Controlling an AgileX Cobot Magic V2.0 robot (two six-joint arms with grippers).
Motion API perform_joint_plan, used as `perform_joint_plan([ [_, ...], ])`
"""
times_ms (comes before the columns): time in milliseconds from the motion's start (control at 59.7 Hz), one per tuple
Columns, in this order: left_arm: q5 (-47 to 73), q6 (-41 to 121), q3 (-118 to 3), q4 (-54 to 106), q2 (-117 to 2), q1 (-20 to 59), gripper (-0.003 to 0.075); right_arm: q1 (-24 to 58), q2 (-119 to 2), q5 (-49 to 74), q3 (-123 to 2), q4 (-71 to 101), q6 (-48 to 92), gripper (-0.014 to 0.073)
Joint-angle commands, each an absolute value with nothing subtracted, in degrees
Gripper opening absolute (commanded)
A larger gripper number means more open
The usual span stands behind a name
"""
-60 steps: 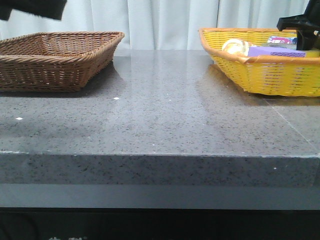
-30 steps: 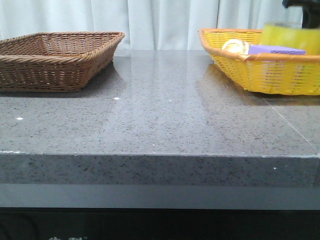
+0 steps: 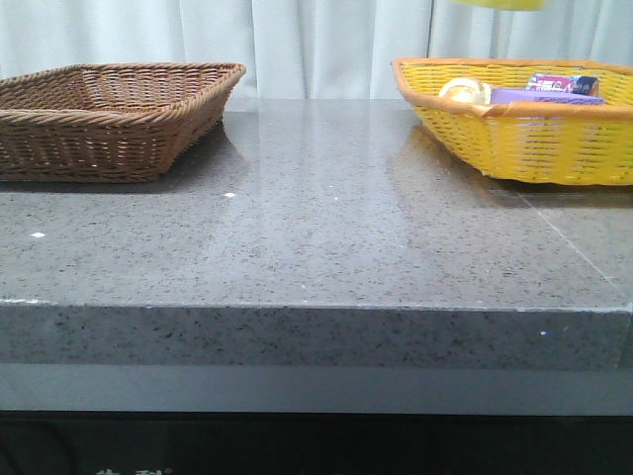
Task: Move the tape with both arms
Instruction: 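Lift the tape roll out and set it on the table between baskets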
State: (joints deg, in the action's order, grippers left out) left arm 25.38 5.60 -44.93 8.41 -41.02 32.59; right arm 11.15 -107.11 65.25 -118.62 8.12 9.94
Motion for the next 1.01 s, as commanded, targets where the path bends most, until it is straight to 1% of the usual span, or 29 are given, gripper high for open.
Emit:
perform_joint_plan([
  [0, 21.3, 5.07, -46.83, 8.84, -40.81, 32.99, 0.0546, 15.73, -104.09, 62.31, -120.11, 9.66, 11.77, 0.0128],
  [168, 21.3, 5.07, -46.83, 8.84, -40.81, 32.99, 0.0546, 23.39, -107.14, 62.27, -120.11, 9.03, 13.74, 0.0128],
  [285, 21.3, 5.07, -46.83, 8.84, -40.81, 32.99, 0.0546, 26.38, -110.42, 62.99, -120.11, 8.32, 14.1, 0.0128],
  [436, 21.3, 5.07, -46.83, 8.84, -40.81, 32.99, 0.0546, 28.54, -114.54, 63.17, -120.11, 5.29, 14.1, 0.0128],
  [603, 21.3, 5.07, -46.83, 8.84, -40.81, 32.99, 0.0546, 28.85, -117.16, 63.03, -120.11, 3.34, 14.04, 0.014],
  [653, 21.3, 5.07, -46.83, 8.84, -40.81, 32.99, 0.0546, 28.85, -117.35, 63.15, -120.11, 3.06, 14.04, 0.0183],
  [737, 21.3, 5.07, -46.83, 8.84, -40.81, 32.99, 0.0546, 28.85, -117.29, 63.15, -120.19, 3.21, 14.04, 0.0312],
  [771, 21.3, 5.07, -46.83, 8.84, -40.81, 32.99, 0.0546, 28.85, -117.17, 63.08, -120.24, 3.61, 14.04, 0.0377],
  [821, 21.3, 5.07, -46.83, 8.84, -40.81, 32.99, 0.0546, 28.85, -116.91, 63.18, -120.29, 3.89, 14.04, 0.0449],
  [855, 21.3, 5.07, -46.83, 8.84, -40.81, 32.99, 0.0546, 28.85, -116.5, 63.13, -120.29, 4.15, 14.04, 0.0481],
  [888, 21.3, 5.07, -46.83, 8.84, -40.81, 32.99, 0.0546, 28.79, -115.9, 63.07, -120.29, 4.45, 14.04, 0.0492],
  [989, 21.3, 5.07, -46.83, 8.84, -40.81, 32.99, 0.0546, 28.55, -113.23, 62.95, -120.29, 5.77, 13.17, 0.0485],
])
